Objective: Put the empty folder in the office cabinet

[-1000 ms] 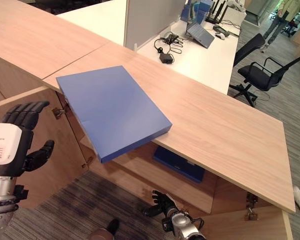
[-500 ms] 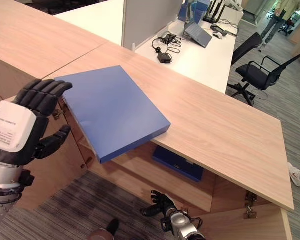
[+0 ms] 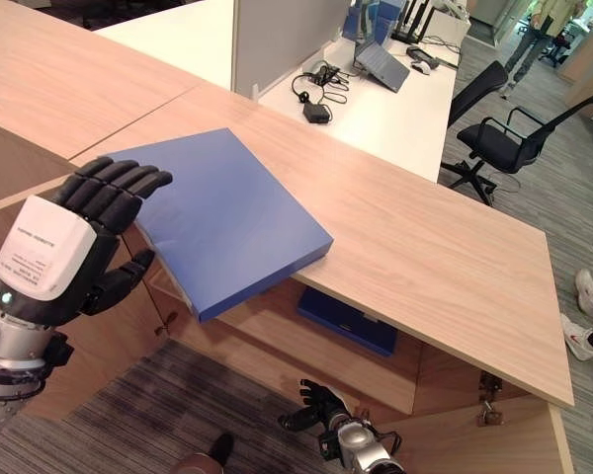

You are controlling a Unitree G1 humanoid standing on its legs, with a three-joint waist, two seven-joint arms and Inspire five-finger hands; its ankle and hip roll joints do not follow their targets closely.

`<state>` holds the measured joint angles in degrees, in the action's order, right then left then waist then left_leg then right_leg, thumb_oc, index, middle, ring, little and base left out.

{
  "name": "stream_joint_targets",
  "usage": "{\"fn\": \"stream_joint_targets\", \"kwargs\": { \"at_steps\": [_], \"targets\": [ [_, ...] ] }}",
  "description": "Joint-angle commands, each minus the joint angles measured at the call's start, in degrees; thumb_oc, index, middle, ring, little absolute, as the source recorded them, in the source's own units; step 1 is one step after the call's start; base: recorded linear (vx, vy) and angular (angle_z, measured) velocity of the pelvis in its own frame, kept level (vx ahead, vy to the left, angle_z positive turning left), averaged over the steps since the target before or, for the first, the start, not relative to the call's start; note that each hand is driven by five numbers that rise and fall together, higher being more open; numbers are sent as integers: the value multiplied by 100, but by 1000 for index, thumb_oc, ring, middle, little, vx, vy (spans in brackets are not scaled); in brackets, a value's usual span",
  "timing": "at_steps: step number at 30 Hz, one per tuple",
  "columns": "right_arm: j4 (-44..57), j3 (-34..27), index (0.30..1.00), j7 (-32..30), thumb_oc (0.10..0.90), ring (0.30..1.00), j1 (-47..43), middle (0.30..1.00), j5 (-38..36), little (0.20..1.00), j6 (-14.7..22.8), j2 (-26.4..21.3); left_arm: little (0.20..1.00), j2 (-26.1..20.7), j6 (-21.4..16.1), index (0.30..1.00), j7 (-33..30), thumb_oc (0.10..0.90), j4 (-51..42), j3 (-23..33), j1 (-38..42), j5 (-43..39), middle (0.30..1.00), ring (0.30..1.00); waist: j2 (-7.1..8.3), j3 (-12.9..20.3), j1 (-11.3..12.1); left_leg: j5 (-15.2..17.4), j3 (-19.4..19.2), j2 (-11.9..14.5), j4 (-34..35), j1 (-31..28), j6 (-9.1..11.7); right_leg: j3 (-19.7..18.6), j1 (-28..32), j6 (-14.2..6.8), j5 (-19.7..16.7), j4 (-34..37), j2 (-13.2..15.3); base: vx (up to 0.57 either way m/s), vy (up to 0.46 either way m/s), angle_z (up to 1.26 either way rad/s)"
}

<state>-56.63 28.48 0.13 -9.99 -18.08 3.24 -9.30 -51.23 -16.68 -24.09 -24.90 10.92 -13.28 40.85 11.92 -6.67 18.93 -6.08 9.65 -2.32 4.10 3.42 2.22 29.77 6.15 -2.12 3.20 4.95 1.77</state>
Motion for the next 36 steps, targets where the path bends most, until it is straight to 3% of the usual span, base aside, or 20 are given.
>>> {"fn": "stream_joint_targets", "kwargs": {
  "at_steps": [1,11,19,25,31,33,36],
  "targets": [
    [150,95,900,-92,800,900,-436,900,95,900,311,-80,900,-311,-172,900,-127,800,-225,36,53,-286,900,900,-77,545,-193,658,66,62,90,-80,30,-515,-264,-293,55,-220,113,0,0,0],
    [162,19,900,-73,800,900,-382,900,179,900,279,-118,900,-477,-115,900,-89,800,32,388,-246,-244,900,900,-122,552,-242,666,39,57,90,-108,4,-554,-256,-303,45,-229,120,1,1,0],
    [135,45,900,-86,800,900,-397,900,255,900,276,-129,900,-637,-154,900,93,800,195,-89,80,-210,900,900,-169,590,-366,694,-17,60,90,-142,-13,-627,-243,-316,32,-221,133,-2,15,-7],
    [189,54,900,-84,800,900,-414,900,261,900,251,-138,900,-745,-82,900,327,800,910,-946,535,-38,900,900,-227,643,-524,723,-89,59,90,-181,-35,-706,-252,-322,9,-223,141,0,19,-8],
    [158,-18,900,-84,800,900,-365,900,312,900,212,-160,900,-645,-16,900,418,800,1258,-1048,482,-42,900,900,-261,663,-584,735,-114,52,90,-210,-46,-736,-233,-318,11,-215,140,1,8,-2],
    [148,3,900,-92,800,900,-359,900,338,900,206,-154,300,-564,2,300,446,400,1361,-1227,641,-37,300,300,-270,674,-620,731,-121,52,90,-209,-45,-743,-228,-317,14,-213,143,0,0,0],
    [152,0,900,-97,800,900,-372,900,344,900,193,-158,300,-439,20,300,497,400,1459,-1470,843,-94,300,300,-286,691,-664,695,-124,36,90,-192,-59,-748,-248,-319,-22,-210,157,0,0,0]
  ]
}}
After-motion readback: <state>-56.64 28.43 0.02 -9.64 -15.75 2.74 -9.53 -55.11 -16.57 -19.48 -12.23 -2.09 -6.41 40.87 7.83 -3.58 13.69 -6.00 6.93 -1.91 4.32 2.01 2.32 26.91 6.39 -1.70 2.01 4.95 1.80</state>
